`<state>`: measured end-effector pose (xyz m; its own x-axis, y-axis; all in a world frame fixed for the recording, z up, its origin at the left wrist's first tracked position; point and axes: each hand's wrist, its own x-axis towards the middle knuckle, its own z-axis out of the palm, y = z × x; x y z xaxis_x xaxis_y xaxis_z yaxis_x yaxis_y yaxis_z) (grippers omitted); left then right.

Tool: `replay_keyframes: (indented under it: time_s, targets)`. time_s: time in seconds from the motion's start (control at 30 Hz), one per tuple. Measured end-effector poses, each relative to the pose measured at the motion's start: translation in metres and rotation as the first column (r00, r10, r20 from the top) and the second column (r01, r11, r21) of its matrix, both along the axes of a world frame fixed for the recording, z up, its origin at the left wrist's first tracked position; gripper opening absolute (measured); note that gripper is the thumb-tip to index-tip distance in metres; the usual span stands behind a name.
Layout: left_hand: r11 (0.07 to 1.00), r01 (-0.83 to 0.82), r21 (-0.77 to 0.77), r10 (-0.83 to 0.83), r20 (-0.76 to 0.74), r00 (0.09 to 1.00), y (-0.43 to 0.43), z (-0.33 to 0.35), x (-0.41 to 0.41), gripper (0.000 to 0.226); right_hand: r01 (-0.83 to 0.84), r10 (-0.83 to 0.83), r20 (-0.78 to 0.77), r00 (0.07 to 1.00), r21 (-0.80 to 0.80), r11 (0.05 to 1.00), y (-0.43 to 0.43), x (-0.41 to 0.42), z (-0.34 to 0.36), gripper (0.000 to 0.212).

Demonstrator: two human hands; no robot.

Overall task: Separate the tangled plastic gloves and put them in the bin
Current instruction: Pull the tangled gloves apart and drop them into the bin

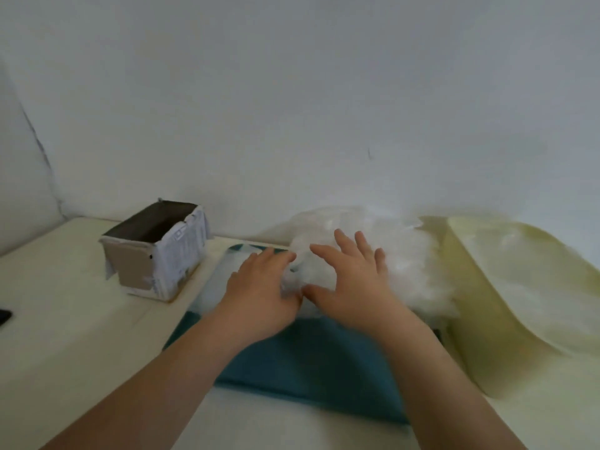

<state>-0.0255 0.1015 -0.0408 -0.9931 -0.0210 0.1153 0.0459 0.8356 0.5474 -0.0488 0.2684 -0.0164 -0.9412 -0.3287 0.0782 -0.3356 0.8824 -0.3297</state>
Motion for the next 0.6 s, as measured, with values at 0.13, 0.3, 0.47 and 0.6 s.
replay_keyframes:
  time_s: [0.13, 0.3, 0.47, 0.6]
  targets:
    - [0.986, 0.035, 0.161, -0.023, -0.074, 0.997, -0.01, -0.019, -0.003, 0.069, 0.058, -0.059, 0.006, 0.998, 0.106, 0.993, 0.003, -0.01, -0.011, 0.062]
    - [0.901, 0.025, 0.434, 0.045, -0.15, 0.988, -0.03, -0.003, -0.006, 0.062, 0.068, -0.062, -0.041, 0.997, 0.156, 0.985, 0.008, -0.013, -0.007, 0.047]
    - [0.993, 0.055, 0.102, -0.064, 0.092, 0.994, -0.06, 0.019, 0.005, 0.071, -0.047, -0.008, -0.294, 0.956, -0.181, 0.982, 0.009, -0.002, 0.007, 0.042]
    - [0.97, 0.07, -0.233, -0.013, 0.236, 0.972, -0.063, 0.017, 0.01, 0.037, -0.154, 0.039, -0.257, 0.966, -0.444, 0.883, -0.004, 0.01, 0.007, 0.03]
